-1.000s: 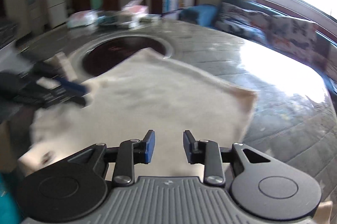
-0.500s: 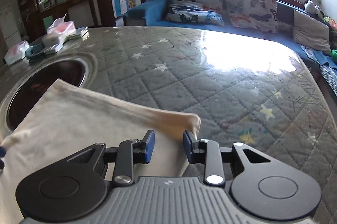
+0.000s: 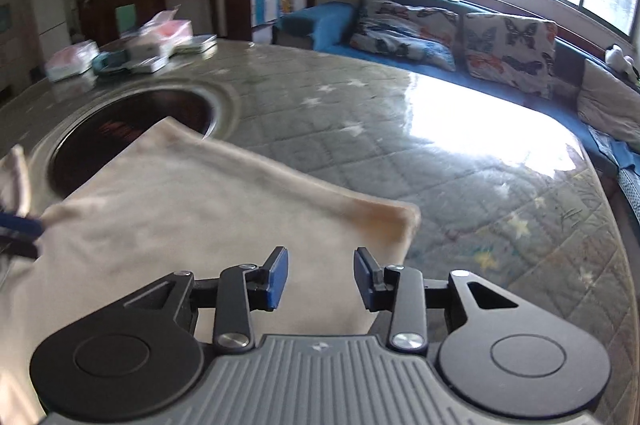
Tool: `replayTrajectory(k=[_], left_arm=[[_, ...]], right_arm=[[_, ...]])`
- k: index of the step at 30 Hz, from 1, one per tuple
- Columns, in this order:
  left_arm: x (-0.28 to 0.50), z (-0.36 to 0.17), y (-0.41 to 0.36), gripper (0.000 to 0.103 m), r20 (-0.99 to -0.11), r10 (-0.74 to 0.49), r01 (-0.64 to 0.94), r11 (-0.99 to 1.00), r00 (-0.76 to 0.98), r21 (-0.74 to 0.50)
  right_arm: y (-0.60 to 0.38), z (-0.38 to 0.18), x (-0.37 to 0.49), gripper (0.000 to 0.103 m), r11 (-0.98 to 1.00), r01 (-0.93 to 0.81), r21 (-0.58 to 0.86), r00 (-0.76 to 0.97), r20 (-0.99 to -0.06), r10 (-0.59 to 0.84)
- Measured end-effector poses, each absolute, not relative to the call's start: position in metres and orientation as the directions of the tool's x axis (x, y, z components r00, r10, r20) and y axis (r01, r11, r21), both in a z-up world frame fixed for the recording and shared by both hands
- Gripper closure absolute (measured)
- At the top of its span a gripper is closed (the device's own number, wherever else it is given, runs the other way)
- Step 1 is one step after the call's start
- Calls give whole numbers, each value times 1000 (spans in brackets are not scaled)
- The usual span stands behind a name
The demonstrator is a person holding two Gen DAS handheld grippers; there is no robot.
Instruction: Fold clothes
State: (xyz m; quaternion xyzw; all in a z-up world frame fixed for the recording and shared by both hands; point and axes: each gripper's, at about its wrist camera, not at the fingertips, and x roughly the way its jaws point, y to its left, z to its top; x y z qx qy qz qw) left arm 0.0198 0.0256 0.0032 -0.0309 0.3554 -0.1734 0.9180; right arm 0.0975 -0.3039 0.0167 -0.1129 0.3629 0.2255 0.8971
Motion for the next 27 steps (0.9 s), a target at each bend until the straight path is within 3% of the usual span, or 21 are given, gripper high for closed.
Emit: replayTrajectory(k=[3,9,20,27], left_arm=[[12,10,17,60,-629,-332,321,937,703,-135],[3,20,-6,49,-615,-369,383,916,696,-116],[-14,25,-74,45,-617,-452,534,844,644,-61],[-15,23,-101,42,-630,-462,566,823,624,-43]], right_arm=[[-315,23,70,60,882,-470,-39,655,-685,319],[-366,29,13,60,950,-304,-74,734,-654,184],[-474,7,-52,60,991,133,-20,763,-636,-115],[-513,-4,-52,60,965,242,98,763,-634,-127]])
